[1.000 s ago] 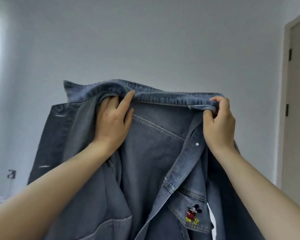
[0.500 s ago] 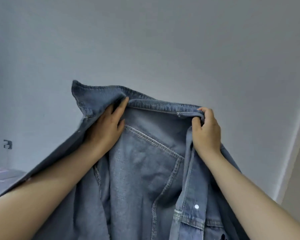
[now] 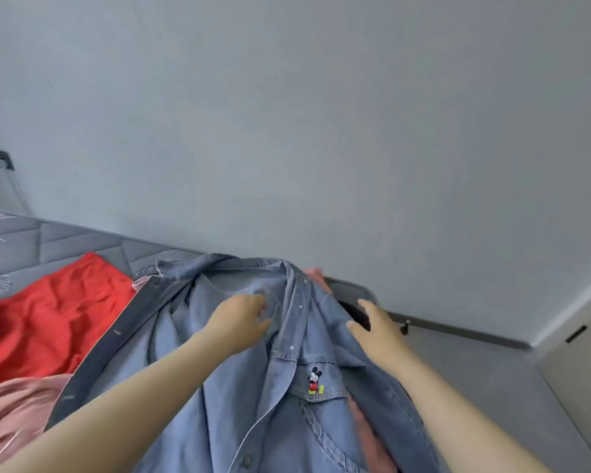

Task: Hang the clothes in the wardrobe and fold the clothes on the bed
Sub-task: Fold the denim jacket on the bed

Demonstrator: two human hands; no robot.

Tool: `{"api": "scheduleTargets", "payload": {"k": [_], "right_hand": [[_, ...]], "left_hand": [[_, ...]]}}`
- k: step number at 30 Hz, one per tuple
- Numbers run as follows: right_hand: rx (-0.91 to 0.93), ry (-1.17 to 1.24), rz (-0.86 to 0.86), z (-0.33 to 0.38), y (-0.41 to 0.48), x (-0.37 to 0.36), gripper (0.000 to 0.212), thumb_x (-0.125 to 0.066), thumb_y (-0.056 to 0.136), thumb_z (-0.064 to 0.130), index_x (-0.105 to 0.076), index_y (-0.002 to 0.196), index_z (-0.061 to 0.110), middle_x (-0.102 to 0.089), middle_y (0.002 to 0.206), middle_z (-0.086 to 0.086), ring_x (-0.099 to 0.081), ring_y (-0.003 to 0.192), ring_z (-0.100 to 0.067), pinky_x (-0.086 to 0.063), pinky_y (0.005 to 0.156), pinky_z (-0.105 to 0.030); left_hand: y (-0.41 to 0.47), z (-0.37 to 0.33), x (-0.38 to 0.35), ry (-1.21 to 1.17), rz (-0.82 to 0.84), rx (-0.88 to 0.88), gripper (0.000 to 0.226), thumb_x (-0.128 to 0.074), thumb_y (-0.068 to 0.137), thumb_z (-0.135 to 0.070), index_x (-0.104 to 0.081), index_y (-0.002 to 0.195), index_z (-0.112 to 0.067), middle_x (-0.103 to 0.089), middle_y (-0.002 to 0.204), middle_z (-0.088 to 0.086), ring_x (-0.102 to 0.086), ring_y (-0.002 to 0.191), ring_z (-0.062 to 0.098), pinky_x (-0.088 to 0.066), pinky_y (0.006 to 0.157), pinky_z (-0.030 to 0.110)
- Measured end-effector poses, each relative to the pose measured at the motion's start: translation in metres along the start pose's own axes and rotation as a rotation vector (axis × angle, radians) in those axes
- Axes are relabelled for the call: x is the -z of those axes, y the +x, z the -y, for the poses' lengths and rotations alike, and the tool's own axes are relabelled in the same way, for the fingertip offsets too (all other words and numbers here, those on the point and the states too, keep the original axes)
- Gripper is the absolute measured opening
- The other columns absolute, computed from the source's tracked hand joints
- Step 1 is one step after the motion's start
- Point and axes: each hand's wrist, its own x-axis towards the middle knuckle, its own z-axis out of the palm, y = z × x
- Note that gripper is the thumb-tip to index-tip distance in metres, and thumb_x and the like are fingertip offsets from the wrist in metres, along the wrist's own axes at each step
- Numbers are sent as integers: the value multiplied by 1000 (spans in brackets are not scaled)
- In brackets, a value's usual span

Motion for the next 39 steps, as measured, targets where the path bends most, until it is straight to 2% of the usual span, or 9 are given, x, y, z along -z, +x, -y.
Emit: {"api": "scheduleTargets", "payload": {"k": [9,18,21,23,27,30,32,36,39], "right_hand": [[-157,-13,64,-118,1,-29,48,-51,98,31,-41,143,17,-42,148,0,-42,134,-17,-36,104,-28],[-325,-48,135,-135,41,-58,74,-49,95,50,-19,152,15,-44,144,-12,-48,127,-30,-42,95,-34],[-252,-28,207,-142,51,-58,42,-67,84,44,-53,101,9,-59,95,-3,-58,84,-18,-42,67,-30],[-175,-33,63,-146,57,-47,38,-66,86,35,-42,72,10,-48,71,0,-47,64,-17,-33,54,-31],[-143,35,-414,-140,84,1,23,-62,92,26,-59,92,3,-65,93,-13,-60,86,-33,-44,69,-36],[-168,81,-575,-139,108,28,20,-58,94,20,-57,99,1,-61,106,-22,-59,94,-38,-42,71,-36],[-193,54,-519,-139,114,34,19,-53,94,17,-55,105,0,-56,116,-26,-58,101,-42,-44,75,-40],[-151,71,-172,-135,86,5,76,-61,92,18,-17,152,5,-17,156,-22,-24,142,-35,-26,115,-42],[-91,103,-66,-130,43,-35,60,-59,93,22,-35,146,7,-39,149,-14,-38,136,-27,-31,108,-32]], "left_hand": [[8,-36,-99,-34,93,-7,45,-62,85,-47,-54,117,-16,-56,114,2,-56,103,23,-47,83,32],[16,-31,-128,5,-39,138,25,-52,91,-27,-48,111,-11,-53,112,9,-58,97,27,-47,78,32],[15,-33,-133,10,-58,141,25,-50,93,-27,-49,112,-10,-53,112,9,-58,96,27,-47,77,32],[13,-34,-133,-34,-71,154,30,-54,92,-28,-51,116,-10,-52,114,9,-58,100,28,-48,81,33],[9,-37,-127,-203,-128,183,30,-62,87,-25,-55,112,-9,-55,106,5,-55,99,22,-44,81,28],[1,-41,-127,-286,-154,216,15,-54,89,-11,-59,103,-8,-63,93,6,-59,88,26,-43,69,31],[-6,-39,-130,-305,-162,248,8,-49,88,-5,-57,87,-5,-61,77,10,-56,75,31,-36,57,30],[-23,-32,-143,-422,-145,406,11,-42,90,-6,-50,83,-3,-58,67,12,-53,48,26,-40,45,29],[-32,-26,-149,-491,-117,458,12,-40,93,-6,-51,88,-10,-60,67,11,-54,40,20,-41,39,23]]}}
